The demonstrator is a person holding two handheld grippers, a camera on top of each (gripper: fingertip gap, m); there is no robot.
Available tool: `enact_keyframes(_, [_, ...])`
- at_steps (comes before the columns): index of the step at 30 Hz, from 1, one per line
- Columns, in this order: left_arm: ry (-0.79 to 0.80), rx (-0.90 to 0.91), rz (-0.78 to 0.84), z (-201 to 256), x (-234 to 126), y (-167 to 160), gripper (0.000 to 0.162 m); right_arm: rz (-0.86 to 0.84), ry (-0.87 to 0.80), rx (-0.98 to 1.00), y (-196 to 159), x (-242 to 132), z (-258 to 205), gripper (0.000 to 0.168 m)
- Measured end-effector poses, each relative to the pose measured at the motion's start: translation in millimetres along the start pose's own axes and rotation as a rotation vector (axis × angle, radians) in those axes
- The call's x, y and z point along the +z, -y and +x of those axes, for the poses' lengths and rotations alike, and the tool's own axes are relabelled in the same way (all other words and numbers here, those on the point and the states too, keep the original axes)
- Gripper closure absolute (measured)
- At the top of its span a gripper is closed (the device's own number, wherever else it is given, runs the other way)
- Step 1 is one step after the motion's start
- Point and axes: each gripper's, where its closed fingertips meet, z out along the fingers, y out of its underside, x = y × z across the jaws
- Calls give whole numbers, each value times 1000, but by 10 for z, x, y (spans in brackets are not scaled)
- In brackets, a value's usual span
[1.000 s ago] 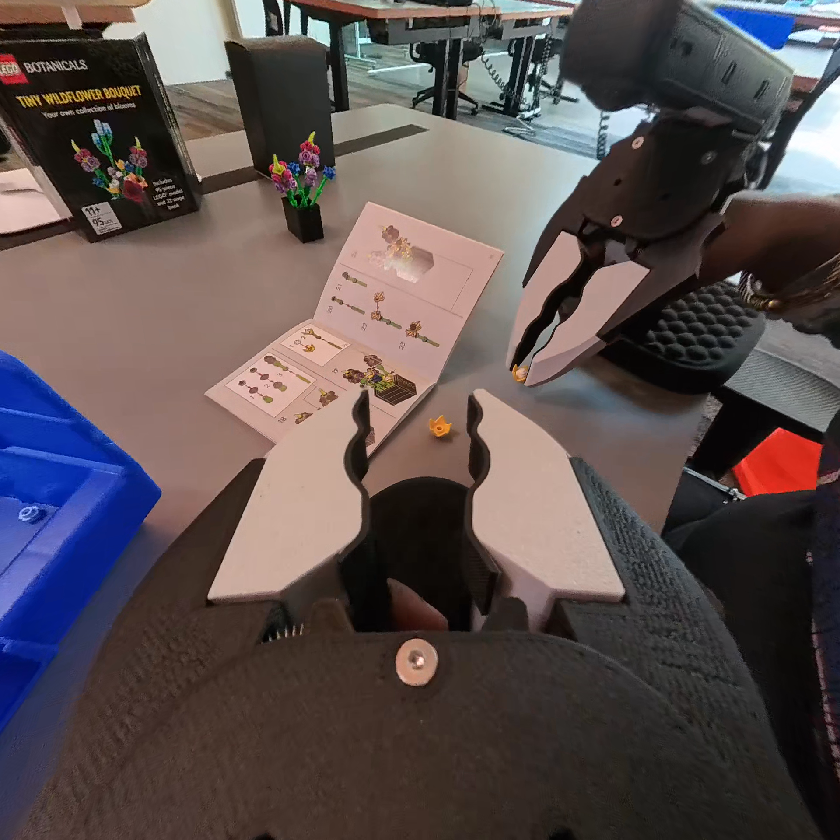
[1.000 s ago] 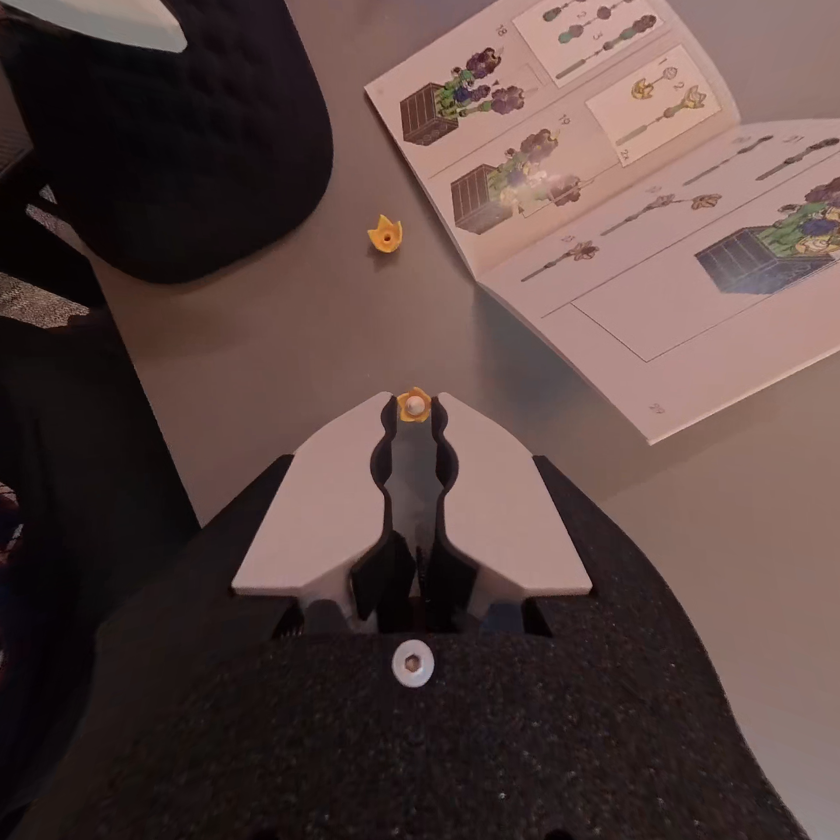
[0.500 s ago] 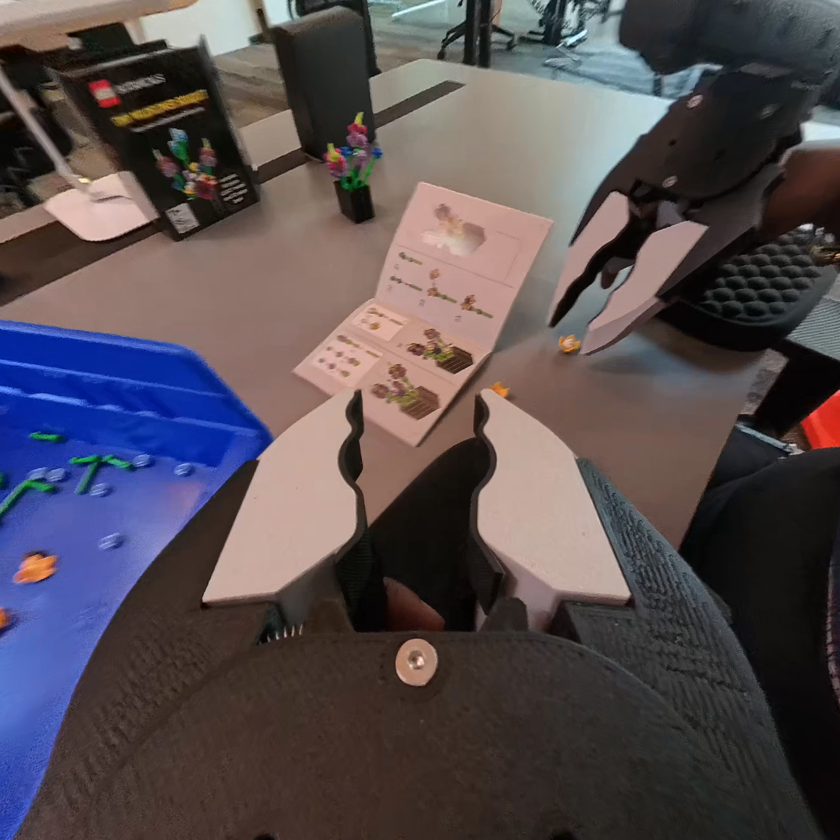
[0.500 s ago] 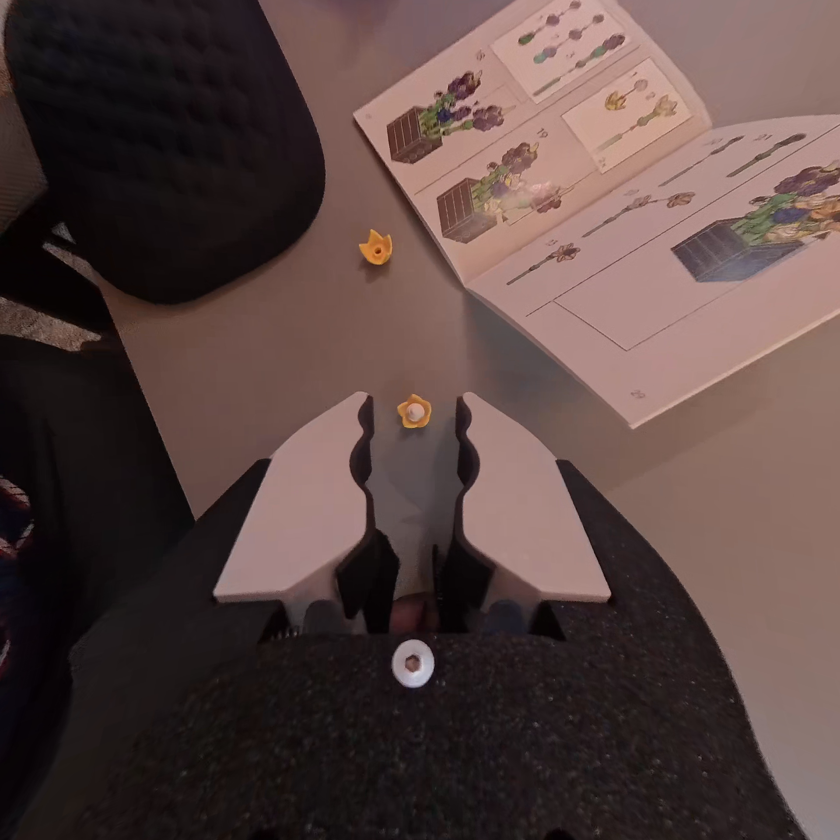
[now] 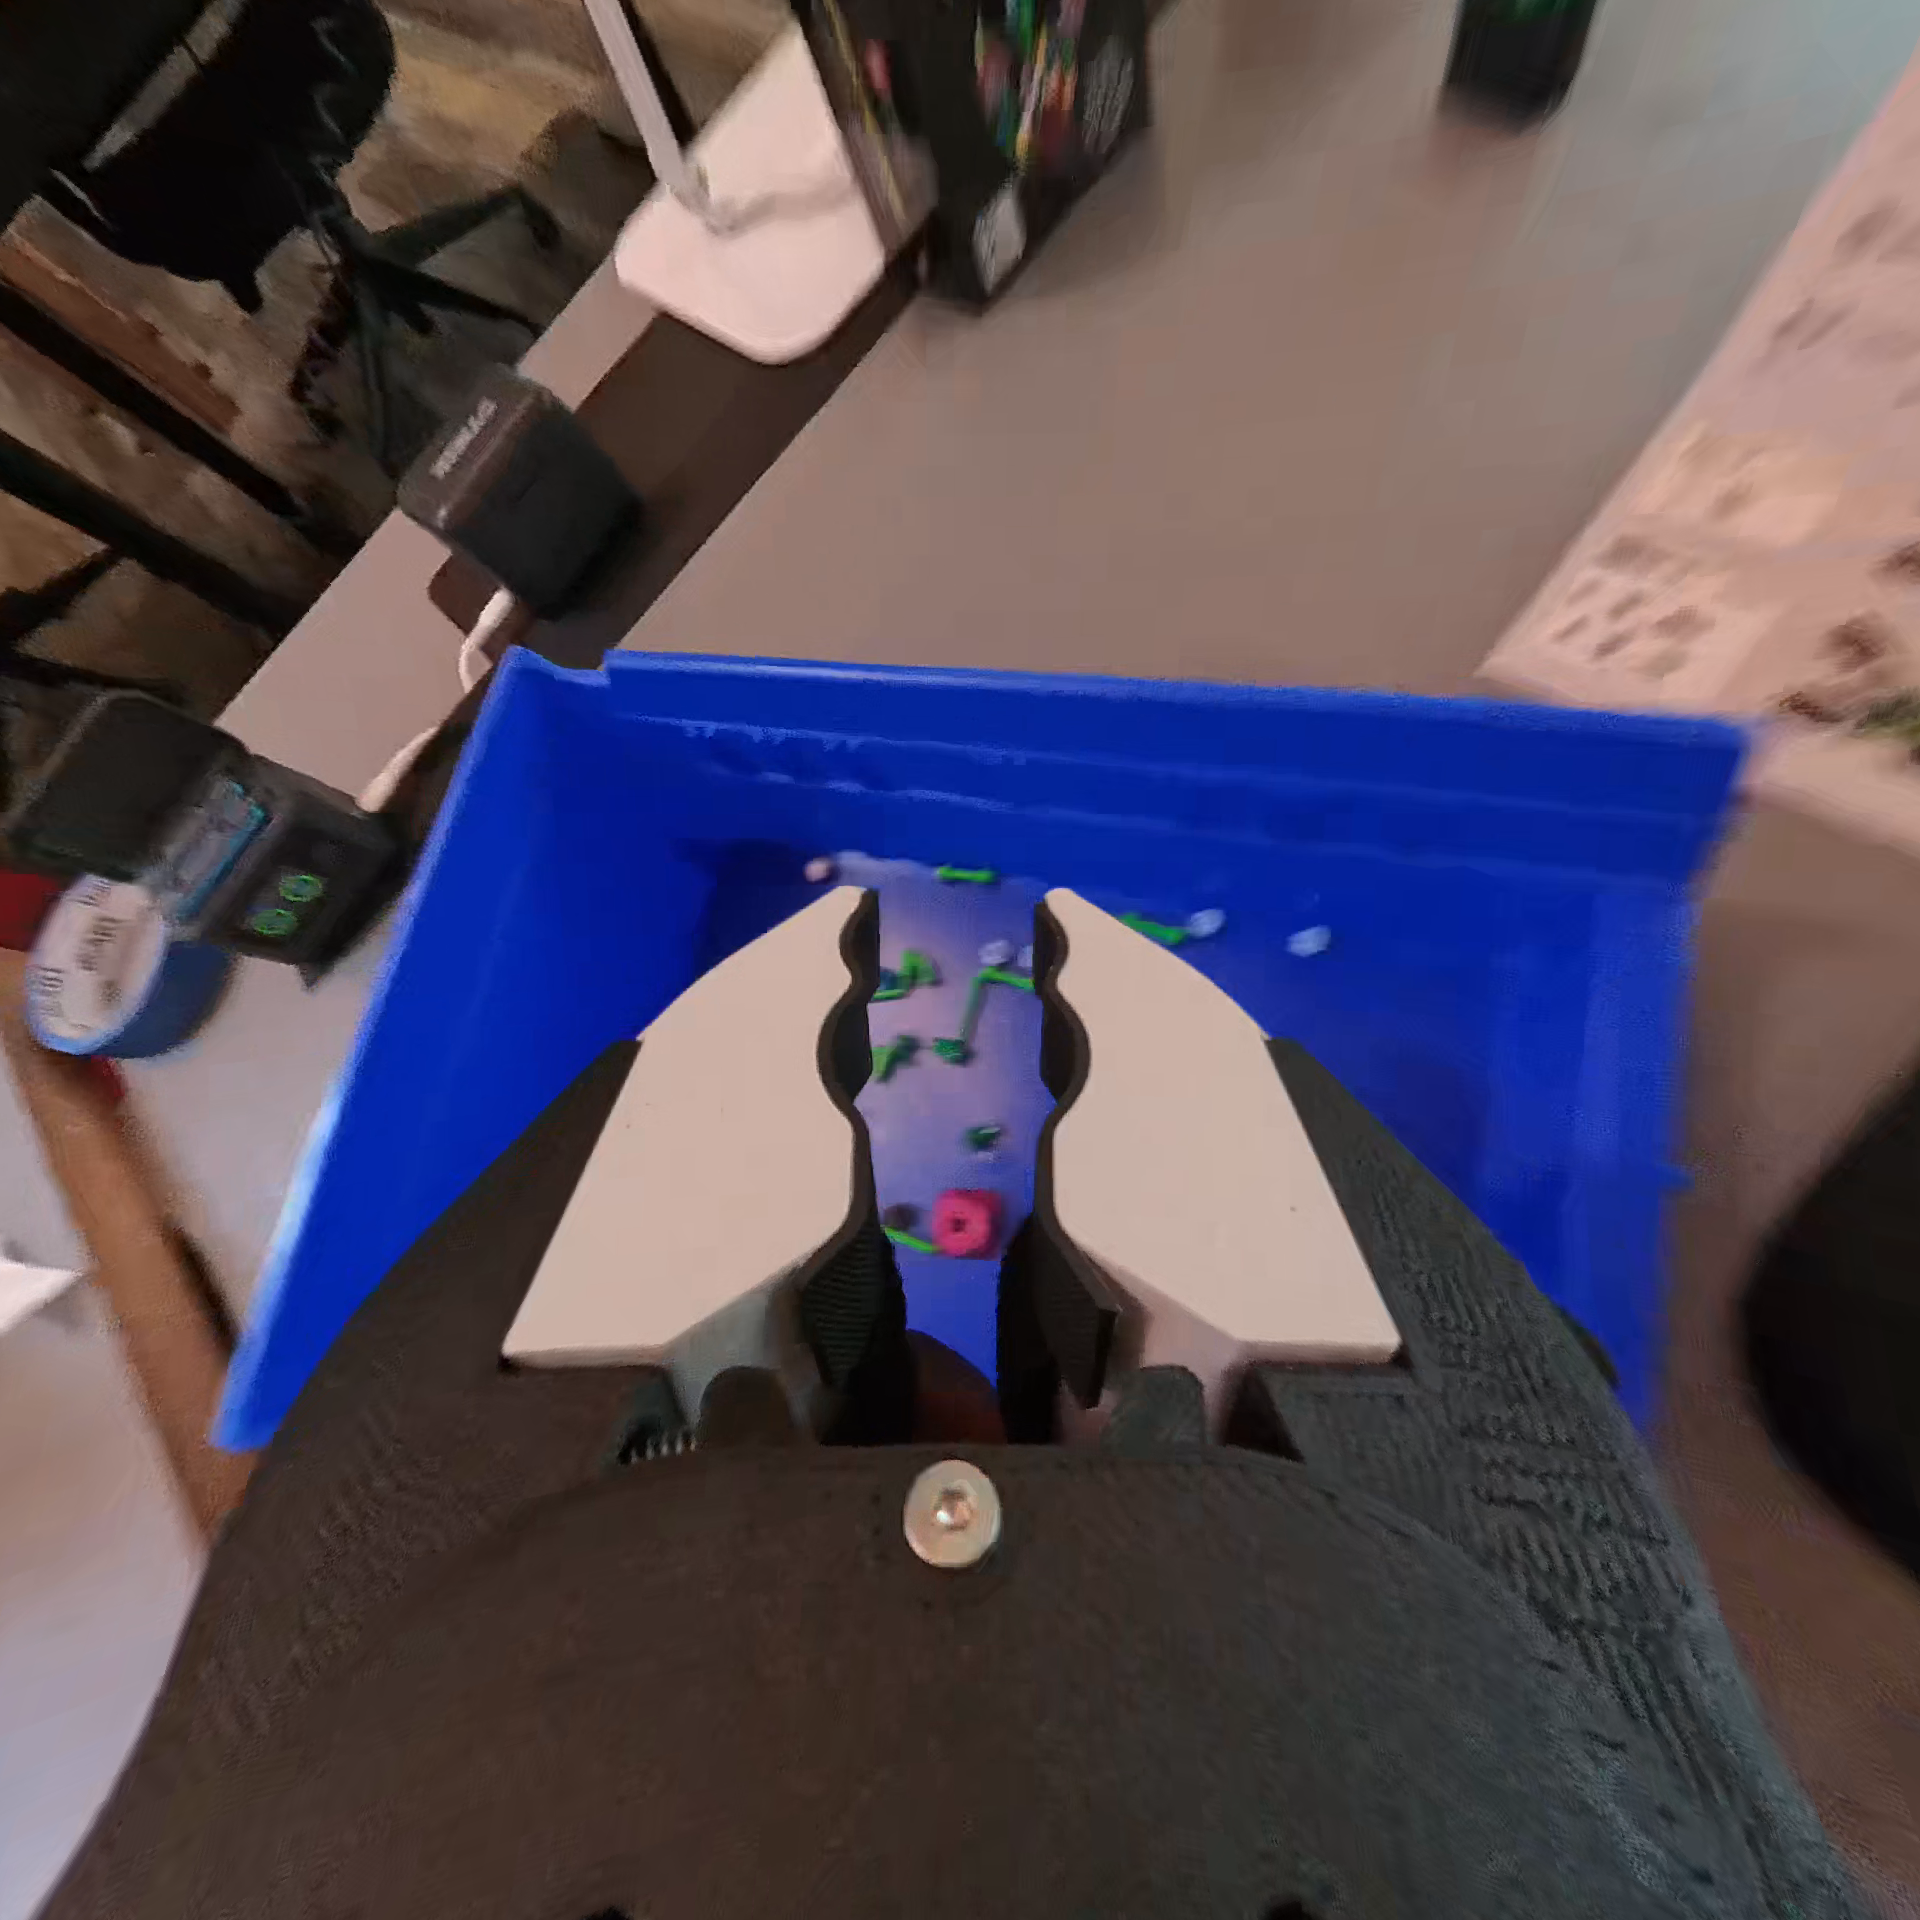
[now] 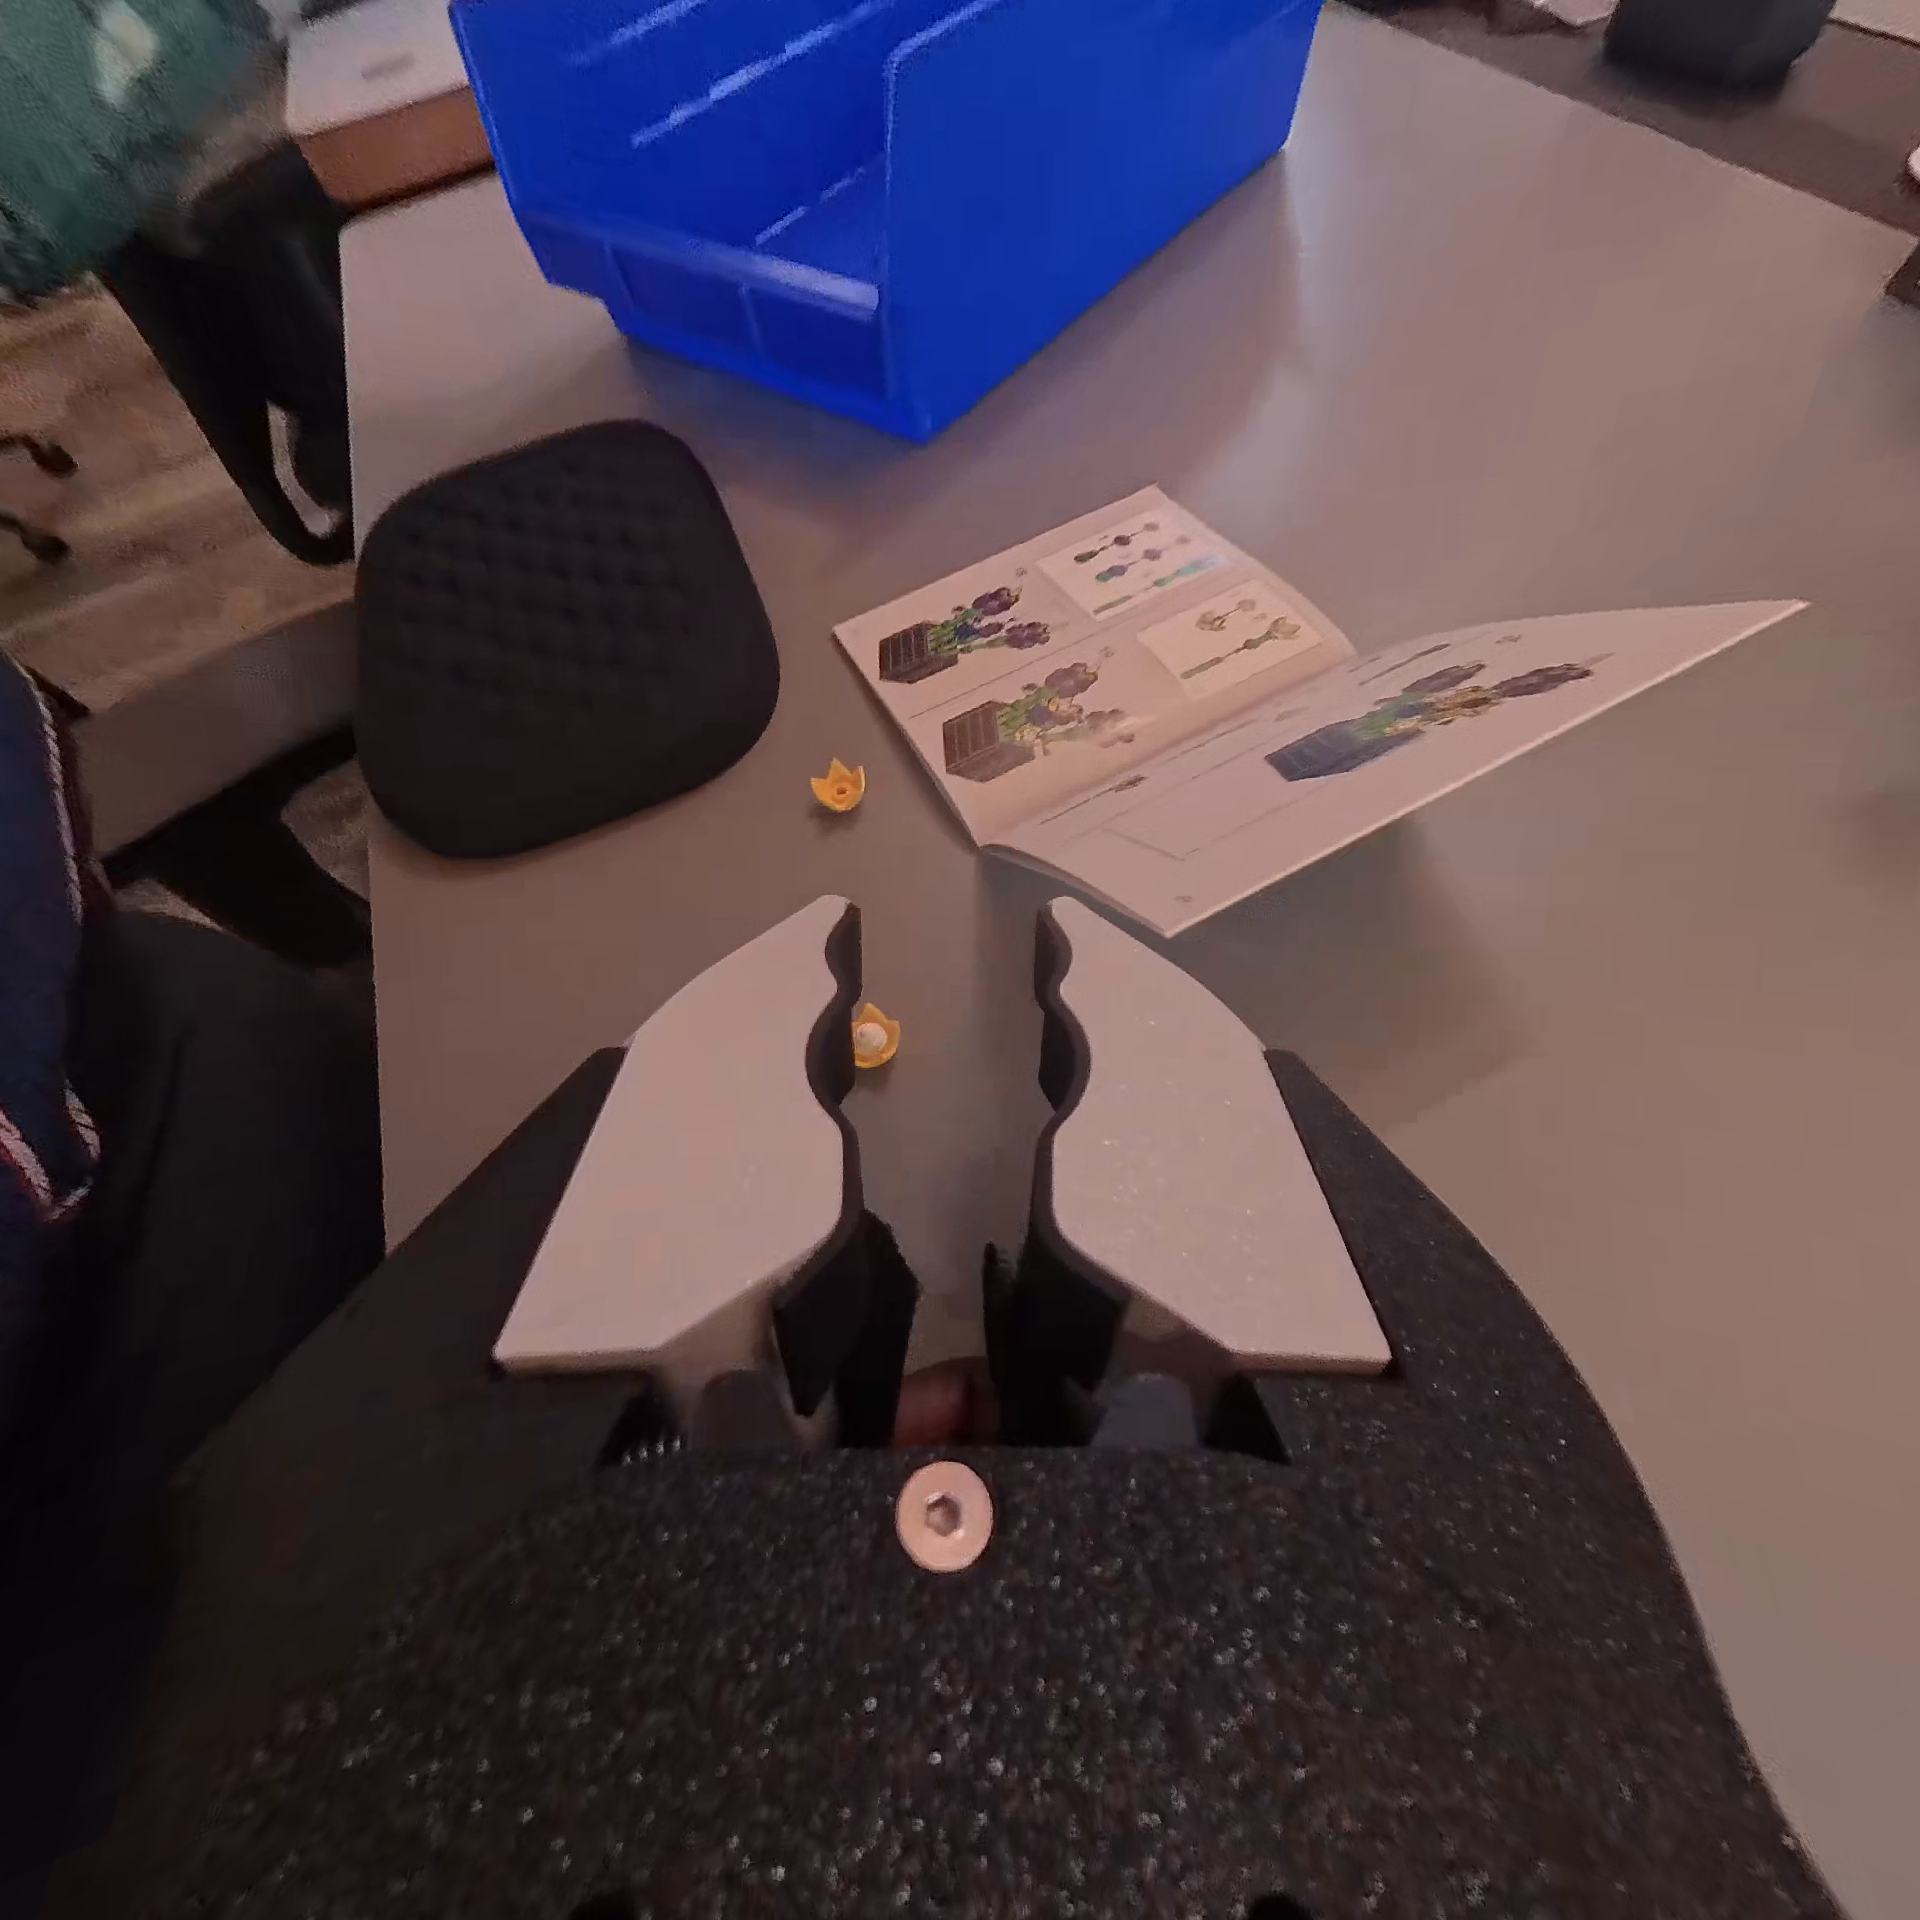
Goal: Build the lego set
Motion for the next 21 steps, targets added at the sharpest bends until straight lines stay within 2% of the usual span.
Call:
enact_keyframes(3, [17, 156, -198, -308, 431, -161, 134, 46, 3, 47, 33, -37, 39, 137])
enact_keyframes(8, [-105, 378, -361, -445, 1040, -506, 133, 83, -2, 64, 63, -73, 61, 138])
enact_keyframes(10, [-109, 368, -377, -512, 1149, -580, 135, 89, 0, 66, 67, -77, 62, 138])
enact_keyframes(16, [-186, 237, -281, -542, 1272, -609, 144, 93, 28, 121, 68, -72, 80, 140])
enact_keyframes(21, [-247, 129, -236, -520, 1320, -587, 144, 105, 30, 146, 78, -83, 101, 140])
